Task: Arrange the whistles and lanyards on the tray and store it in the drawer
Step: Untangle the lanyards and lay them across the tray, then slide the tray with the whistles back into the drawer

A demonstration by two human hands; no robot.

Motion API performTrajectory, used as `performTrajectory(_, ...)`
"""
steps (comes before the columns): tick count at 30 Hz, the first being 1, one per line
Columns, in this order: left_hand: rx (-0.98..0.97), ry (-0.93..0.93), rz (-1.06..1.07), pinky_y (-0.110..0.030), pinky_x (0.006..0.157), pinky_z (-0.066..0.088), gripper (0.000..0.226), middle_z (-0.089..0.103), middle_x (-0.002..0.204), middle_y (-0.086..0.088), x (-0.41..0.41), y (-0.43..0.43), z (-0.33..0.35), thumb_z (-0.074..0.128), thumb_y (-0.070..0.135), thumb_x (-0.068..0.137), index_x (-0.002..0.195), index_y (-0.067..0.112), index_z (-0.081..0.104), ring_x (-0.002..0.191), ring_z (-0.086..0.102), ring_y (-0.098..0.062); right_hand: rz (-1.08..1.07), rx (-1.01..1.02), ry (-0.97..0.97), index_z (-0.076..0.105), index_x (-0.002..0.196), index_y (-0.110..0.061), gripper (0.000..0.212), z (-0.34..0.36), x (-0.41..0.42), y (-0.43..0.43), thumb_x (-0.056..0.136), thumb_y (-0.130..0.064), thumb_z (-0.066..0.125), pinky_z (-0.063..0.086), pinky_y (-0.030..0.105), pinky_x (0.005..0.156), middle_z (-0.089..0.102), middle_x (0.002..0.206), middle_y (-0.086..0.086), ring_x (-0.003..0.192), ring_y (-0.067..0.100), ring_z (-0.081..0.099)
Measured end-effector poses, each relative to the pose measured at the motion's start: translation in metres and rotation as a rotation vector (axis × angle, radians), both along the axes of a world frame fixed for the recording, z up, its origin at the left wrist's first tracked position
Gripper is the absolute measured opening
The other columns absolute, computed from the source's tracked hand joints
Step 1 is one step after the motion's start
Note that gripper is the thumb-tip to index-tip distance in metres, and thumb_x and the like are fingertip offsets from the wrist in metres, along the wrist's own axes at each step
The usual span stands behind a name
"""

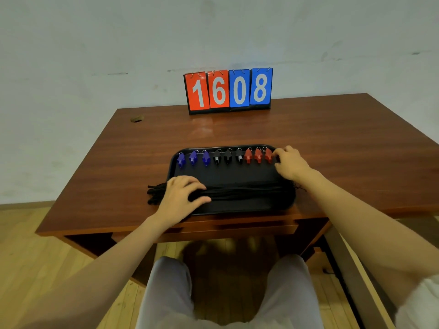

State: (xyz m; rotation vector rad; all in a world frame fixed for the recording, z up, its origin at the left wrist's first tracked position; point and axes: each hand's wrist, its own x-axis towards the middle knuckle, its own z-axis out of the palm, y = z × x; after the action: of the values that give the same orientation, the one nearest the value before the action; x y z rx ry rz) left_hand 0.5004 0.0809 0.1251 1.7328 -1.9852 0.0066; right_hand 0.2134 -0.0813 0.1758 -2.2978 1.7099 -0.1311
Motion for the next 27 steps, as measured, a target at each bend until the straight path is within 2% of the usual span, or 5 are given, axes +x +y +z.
performTrajectory(6,-0.058,0.019,-0.173,-0.029,0.083,0.035,0.029,0.06,0.081,0.009,-0.022,0.003,-0.017,0.054,0.047,0.085,0.085,0.028,0.076,0.085,0.045,-0.007,-0.148,0.016,-0.026,0.035,0.139,-0.012,0.049,-0.013,0.002,-0.012,0.092,-0.002,0.044,0.042,0.047,0.091,0.033,0.137,0.018,0.124,0.04,0.036)
performTrajectory(13,-0.107,-0.028,-0.239,-0.02,0.075,0.034,0.039,0.055,0.072,0.005,-0.013,-0.005,-0.017,0.062,0.059,0.077,0.069,0.022,0.071,0.077,0.042,-0.009,-0.155,0.044,-0.098,0.032,0.142,-0.011,0.053,-0.023,0.002,-0.024,0.091,0.001,0.042,0.047,0.048,0.086,0.035,0.134,0.021,0.107,0.045,0.051)
performTrajectory(19,-0.107,-0.073,-0.199,-0.023,0.074,0.034,0.043,0.052,0.074,0.003,0.012,-0.025,-0.011,0.059,0.062,0.076,0.067,0.021,0.07,0.076,0.041,-0.012,-0.214,0.065,-0.144,0.029,0.143,-0.013,0.062,-0.021,-0.002,-0.032,0.087,-0.011,0.057,0.046,0.048,0.095,0.03,0.14,0.019,0.126,0.04,0.036)
performTrajectory(24,-0.049,-0.164,-0.017,-0.032,0.072,0.039,0.069,0.05,0.077,0.001,0.044,-0.032,-0.006,0.034,0.074,0.08,0.082,0.02,0.077,0.079,0.039,-0.014,-0.157,-0.088,-0.203,0.041,0.135,-0.013,0.046,-0.014,0.004,-0.037,0.091,-0.019,0.051,0.04,0.046,0.101,0.035,0.139,0.015,0.13,0.034,0.031)
performTrajectory(27,0.125,-0.238,0.142,-0.032,0.075,0.034,0.085,0.054,0.084,0.001,0.053,-0.036,0.003,0.018,0.081,0.076,0.107,0.024,0.072,0.084,0.046,-0.019,-0.104,-0.043,-0.19,0.042,0.136,-0.011,0.041,-0.011,0.016,-0.044,0.096,-0.017,0.044,0.039,0.045,0.103,0.037,0.142,0.015,0.132,0.034,0.03)
